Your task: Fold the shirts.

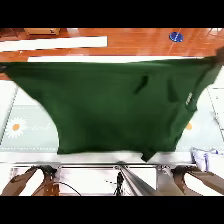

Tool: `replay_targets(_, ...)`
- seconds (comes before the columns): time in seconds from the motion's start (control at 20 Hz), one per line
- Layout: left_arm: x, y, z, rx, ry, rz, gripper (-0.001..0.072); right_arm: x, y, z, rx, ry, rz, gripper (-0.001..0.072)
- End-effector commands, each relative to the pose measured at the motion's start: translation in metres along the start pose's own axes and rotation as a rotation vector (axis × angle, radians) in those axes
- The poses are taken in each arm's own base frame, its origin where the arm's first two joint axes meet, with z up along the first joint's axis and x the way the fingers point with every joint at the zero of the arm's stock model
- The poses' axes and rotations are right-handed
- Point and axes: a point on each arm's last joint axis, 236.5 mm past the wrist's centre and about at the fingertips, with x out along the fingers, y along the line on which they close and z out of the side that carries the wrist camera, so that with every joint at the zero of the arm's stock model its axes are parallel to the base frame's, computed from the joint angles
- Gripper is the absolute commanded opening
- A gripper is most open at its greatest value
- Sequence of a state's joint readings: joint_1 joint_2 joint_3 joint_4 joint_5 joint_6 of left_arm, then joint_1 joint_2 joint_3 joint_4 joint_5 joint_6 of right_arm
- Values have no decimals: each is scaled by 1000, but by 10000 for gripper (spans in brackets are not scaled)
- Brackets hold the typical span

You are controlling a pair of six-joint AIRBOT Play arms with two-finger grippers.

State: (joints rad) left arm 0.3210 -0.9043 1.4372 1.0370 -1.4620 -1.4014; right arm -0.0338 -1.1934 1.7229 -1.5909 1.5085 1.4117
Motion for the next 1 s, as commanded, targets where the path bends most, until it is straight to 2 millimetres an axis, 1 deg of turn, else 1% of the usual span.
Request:
replay_targets(0.0,71,18,24,20,-14,-15,33,75,14,54,6,-122,71,29)
replay_targets(0.1,110,29,23,-6,36,-23,33,105,19,63,12,-126,95,29)
replay_targets(0.15,130,37,18,-8,69,-24,33,123,20,63,11,-113,97,29)
replay_targets(0.3,181,63,5,-27,144,-18,33,175,21,57,19,-65,104,29)
replay_targets(0.4,210,79,-7,-61,189,-12,33,206,23,52,24,-40,107,28)
replay_targets(0.55,241,94,-24,-97,243,-7,34,242,25,47,36,-21,115,29)
replay_targets(0.65,257,99,-33,-98,270,-9,34,261,28,46,51,-26,125,29)
replay_targets(0.75,272,98,-39,-86,280,-17,34,277,26,50,56,-52,117,28)
replay_targets(0.8,279,98,-37,-73,268,-13,34,283,25,55,58,-76,110,28)
replay_targets(0.85,284,98,-32,-50,240,-7,34,287,23,61,55,-107,102,28)
replay_targets(0.95,292,99,-11,-15,148,19,34,291,20,72,59,-155,90,28)
